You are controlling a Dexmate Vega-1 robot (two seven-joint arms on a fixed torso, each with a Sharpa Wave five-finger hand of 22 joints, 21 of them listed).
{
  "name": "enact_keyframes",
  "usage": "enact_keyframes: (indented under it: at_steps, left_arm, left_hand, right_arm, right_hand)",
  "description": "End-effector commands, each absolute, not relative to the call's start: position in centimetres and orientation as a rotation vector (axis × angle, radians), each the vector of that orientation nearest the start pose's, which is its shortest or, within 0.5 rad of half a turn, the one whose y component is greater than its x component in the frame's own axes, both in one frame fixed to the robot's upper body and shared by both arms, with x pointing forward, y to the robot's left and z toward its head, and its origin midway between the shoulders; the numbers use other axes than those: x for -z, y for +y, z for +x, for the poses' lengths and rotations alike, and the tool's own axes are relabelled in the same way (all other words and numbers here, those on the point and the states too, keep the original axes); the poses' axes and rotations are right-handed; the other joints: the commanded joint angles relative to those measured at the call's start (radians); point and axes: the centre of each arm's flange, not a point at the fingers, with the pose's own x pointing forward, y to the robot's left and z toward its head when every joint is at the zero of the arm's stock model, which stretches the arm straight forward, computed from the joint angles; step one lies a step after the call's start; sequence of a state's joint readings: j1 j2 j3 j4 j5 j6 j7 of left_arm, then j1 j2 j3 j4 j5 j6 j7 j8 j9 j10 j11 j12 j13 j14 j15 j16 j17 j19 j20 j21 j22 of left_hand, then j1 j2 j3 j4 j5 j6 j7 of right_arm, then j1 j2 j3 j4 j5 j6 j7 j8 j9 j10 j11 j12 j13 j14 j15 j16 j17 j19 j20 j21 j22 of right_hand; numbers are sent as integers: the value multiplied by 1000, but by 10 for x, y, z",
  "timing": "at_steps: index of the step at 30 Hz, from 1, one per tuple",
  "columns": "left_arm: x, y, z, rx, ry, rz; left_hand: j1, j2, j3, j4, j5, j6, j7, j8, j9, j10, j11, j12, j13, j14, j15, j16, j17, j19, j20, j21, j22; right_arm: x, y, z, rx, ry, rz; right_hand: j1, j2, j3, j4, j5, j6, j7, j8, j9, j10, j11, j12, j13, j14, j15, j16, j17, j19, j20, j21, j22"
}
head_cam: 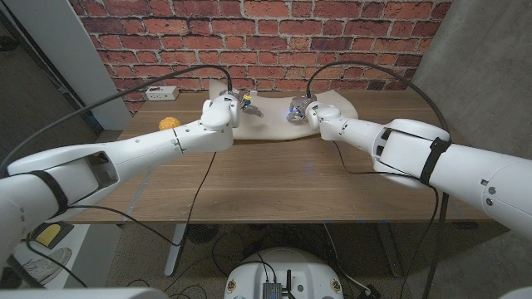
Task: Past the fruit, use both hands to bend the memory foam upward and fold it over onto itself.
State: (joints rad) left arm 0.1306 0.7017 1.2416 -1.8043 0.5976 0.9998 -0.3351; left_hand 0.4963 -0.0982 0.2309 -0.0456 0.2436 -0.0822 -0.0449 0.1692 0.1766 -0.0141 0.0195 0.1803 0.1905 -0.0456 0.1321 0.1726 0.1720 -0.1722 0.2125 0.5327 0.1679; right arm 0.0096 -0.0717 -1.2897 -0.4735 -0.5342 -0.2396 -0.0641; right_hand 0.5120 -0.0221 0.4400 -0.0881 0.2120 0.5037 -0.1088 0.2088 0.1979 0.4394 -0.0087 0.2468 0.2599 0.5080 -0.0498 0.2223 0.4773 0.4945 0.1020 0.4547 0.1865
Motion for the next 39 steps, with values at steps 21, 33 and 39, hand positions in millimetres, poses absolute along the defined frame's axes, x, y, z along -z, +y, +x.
enact_keyframes:
  at_steps: [21, 33, 39]
  left_arm:
    - [-71, 133, 614, -94, 105, 2036]
    - [-57, 142, 628, -269, 154, 2109]
    - [-48, 147, 636, -322, 149, 2106]
  left_hand:
    - [90, 39, -15, -58, 52, -331, 87, 3, 4, -366, 87, -2, 0, -271, 77, -2, 5, -136, 3, -188, 10]
    - [110, 81, -25, -55, 55, -555, 115, 1, 6, -549, 125, -2, 4, -406, 83, -1, 7, -190, 4, -266, 15]
    - [108, 91, -32, -50, 52, -614, 126, -2, 7, -610, 149, -1, 5, -441, 84, 1, 8, -204, 4, -284, 17]
  right_arm:
    - [-87, -106, 762, 33, -245, -1773]
    - [-86, -108, 762, 30, -240, -1769]
    - [-87, -109, 762, 27, -241, -1764]
  right_hand:
    - [-9, 15, -17, 0, 8, -6, 8, -4, 4, 5, 1, -12, -3, -4, -62, 6, -6, 3, 4, -5, 3]
    - [-8, 18, -21, -2, 9, -6, 8, -4, 4, 7, -1, -14, -5, -3, -64, 7, -11, 4, 4, -6, 3]
    - [-8, 19, -23, -3, 9, -5, 9, -4, 4, 7, 0, -15, -5, -4, -64, 7, -13, 3, 4, -7, 3]
